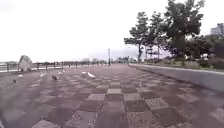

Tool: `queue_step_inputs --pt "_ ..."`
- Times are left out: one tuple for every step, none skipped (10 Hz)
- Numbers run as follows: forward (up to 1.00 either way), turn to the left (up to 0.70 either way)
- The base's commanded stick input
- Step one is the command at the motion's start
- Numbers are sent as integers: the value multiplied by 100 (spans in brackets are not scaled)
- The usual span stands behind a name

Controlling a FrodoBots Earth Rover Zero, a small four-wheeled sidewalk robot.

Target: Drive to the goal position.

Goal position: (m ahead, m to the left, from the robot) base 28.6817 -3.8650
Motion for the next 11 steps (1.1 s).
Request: queue_step_inputs --pt "100 0" --pt "100 0" --pt "100 0" --pt "100 0" --pt "100 0" --pt "100 0" --pt "100 0" --pt "100 0" --pt "100 0" --pt "100 0" --pt "100 0"
